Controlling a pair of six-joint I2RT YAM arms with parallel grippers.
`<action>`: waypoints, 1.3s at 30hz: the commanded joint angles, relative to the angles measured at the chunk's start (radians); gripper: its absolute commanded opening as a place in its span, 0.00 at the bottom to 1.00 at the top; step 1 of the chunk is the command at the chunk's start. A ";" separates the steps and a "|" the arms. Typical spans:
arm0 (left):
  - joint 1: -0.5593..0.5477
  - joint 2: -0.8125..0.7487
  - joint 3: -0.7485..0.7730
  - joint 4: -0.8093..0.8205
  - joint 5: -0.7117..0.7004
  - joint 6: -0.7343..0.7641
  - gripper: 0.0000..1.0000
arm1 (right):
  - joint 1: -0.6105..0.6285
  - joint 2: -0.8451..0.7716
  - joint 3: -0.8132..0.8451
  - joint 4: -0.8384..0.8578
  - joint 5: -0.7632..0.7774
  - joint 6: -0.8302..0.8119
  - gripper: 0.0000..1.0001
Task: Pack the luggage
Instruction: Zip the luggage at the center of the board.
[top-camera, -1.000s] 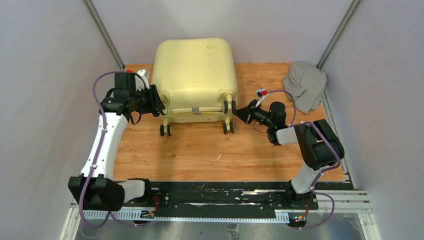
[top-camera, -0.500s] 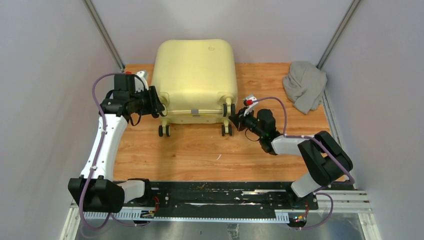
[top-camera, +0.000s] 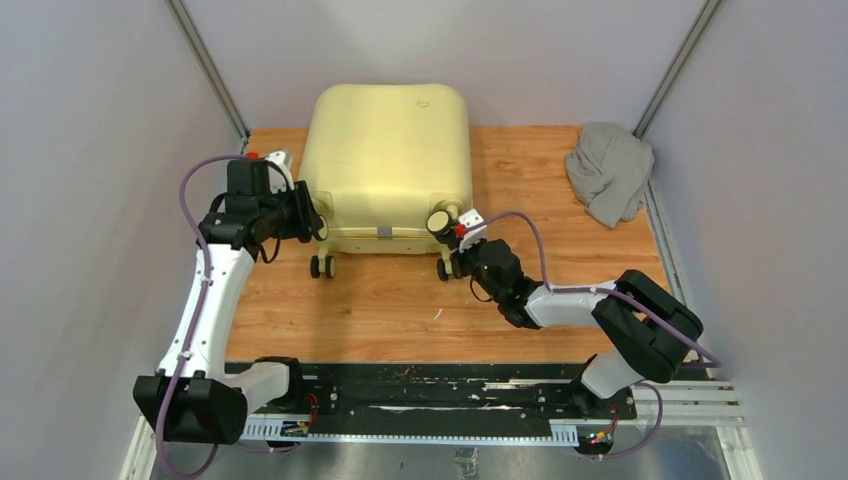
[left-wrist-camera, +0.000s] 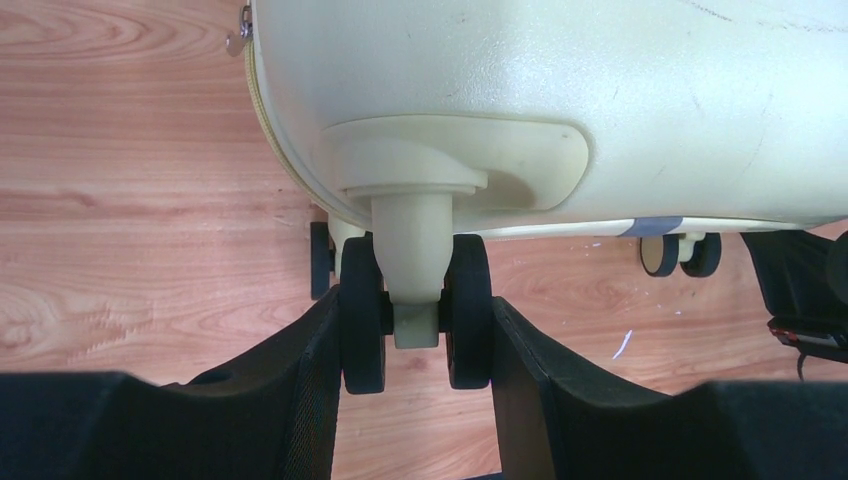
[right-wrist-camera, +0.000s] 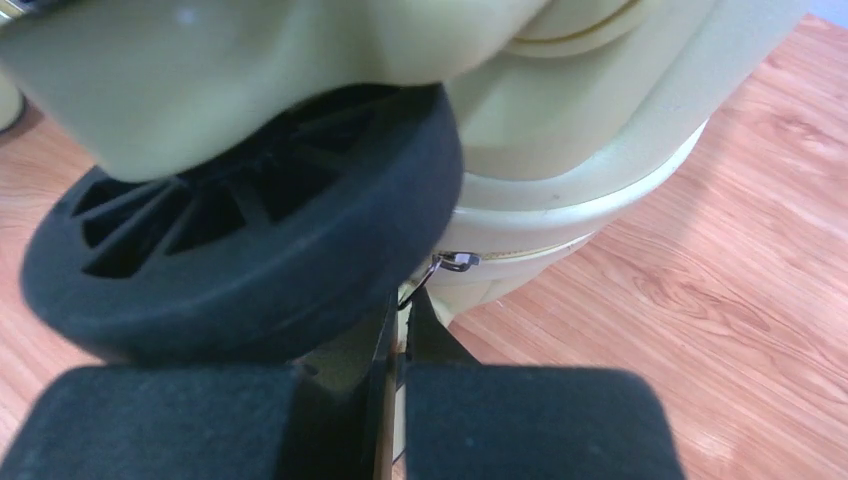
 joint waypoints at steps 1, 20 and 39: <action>-0.089 -0.070 0.041 0.185 0.315 -0.092 0.00 | 0.149 -0.026 0.062 0.042 -0.149 -0.076 0.00; -0.115 -0.115 0.041 0.178 0.342 -0.079 0.00 | 0.113 -0.026 0.135 -0.072 -0.192 0.036 0.06; -0.115 -0.082 0.127 0.157 0.239 -0.012 0.00 | -0.410 -0.285 -0.263 0.046 -0.495 0.358 0.63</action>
